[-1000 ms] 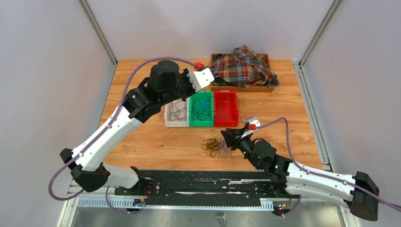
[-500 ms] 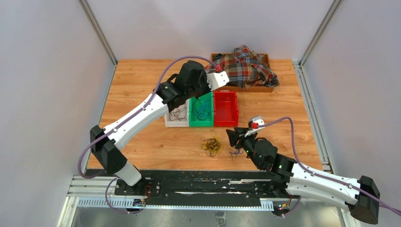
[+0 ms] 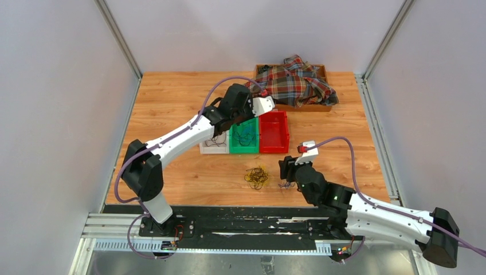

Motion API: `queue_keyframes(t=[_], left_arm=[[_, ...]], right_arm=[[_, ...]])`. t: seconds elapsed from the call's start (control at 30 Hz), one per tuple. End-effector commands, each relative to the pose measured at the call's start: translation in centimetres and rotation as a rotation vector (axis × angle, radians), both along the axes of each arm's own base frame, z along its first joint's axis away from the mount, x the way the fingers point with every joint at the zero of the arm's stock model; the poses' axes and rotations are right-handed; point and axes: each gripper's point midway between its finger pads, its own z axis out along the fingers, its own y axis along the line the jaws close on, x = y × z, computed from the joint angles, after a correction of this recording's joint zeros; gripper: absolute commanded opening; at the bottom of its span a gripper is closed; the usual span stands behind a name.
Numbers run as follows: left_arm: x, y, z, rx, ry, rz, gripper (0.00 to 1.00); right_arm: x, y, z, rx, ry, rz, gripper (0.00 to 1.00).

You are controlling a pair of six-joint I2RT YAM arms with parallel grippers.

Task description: Untangle the cables

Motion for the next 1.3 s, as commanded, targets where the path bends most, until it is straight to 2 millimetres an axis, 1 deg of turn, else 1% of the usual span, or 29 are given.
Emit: queue_keyframes(t=[0.0, 0.13, 0.27, 0.5, 0.57, 0.63, 0.67, 0.7, 0.73, 0.83, 0.93, 1.0, 1.03, 1.13, 1.17, 1.23, 1.27], left_arm=[[0.2, -0.2, -2.2, -0.009, 0.019, 0.008, 0.0], [0.0, -0.4, -5.1, -0.007, 0.074, 0.03, 0.0], [0.2, -0.7, -7.1, -0.01, 0.087, 0.033, 0.01], [0.6, -0.8, -11.1, 0.015, 0.119, 0.051, 0.0], [0.6, -1.0, -11.8, 0.02, 0.128, 0.041, 0.01], [0.6, -1.0, -11.8, 0.025, 0.138, 0.035, 0.02], [0.4, -1.0, -11.6, 0.021, 0.152, 0.033, 0.05], [0.5, -1.0, -10.9, 0.002, 0.158, 0.032, 0.11], [0.3, -1.0, -10.3, -0.014, 0.169, 0.031, 0.2], [-0.3, -0.8, -7.5, -0.047, 0.187, 0.012, 0.5], [-1.4, -0.4, -5.0, -0.067, 0.199, -0.015, 0.71], [-2.3, -0.1, -3.8, -0.064, 0.221, -0.034, 0.92], [-2.7, 0.1, -3.2, -0.062, 0.233, -0.041, 1.0], [-4.0, 0.6, -1.1, -0.081, 0.269, -0.05, 0.98], [-4.9, 1.0, -0.6, -0.074, 0.3, -0.058, 0.98], [-6.5, 1.3, 1.2, -0.067, 0.333, -0.105, 0.98], [-7.0, 1.8, 2.3, -0.069, 0.333, -0.099, 0.98]], right_arm=[[0.3, -1.4, -1.0, 0.001, 0.055, -0.091, 0.54], [0.2, -1.4, -1.9, -0.01, 0.094, -0.096, 0.55], [0.0, -1.4, -2.6, -0.018, 0.122, -0.097, 0.56], [-0.2, -2.0, -3.8, -0.02, 0.169, -0.118, 0.59], [-0.3, -2.2, -4.1, -0.026, 0.184, -0.125, 0.6], [-0.2, -2.5, -4.6, -0.034, 0.211, -0.137, 0.61], [-0.3, -2.5, -5.0, -0.04, 0.232, -0.139, 0.62], [-0.4, -2.5, -5.4, -0.047, 0.248, -0.142, 0.62], [-0.4, -2.6, -5.7, -0.054, 0.263, -0.145, 0.63], [-0.6, -2.6, -6.7, -0.076, 0.301, -0.145, 0.63], [-0.9, -2.3, -7.7, -0.085, 0.343, -0.138, 0.64], [-1.0, -2.0, -8.2, -0.09, 0.37, -0.128, 0.63], [-1.2, -1.8, -8.5, -0.093, 0.383, -0.122, 0.62], [-1.6, -1.6, -9.2, -0.106, 0.421, -0.104, 0.58], [-1.8, -1.5, -9.5, -0.109, 0.431, -0.1, 0.56], [-2.2, -1.6, -10.3, -0.12, 0.458, -0.094, 0.5], [-2.3, -1.6, -10.6, -0.127, 0.47, -0.092, 0.47]])
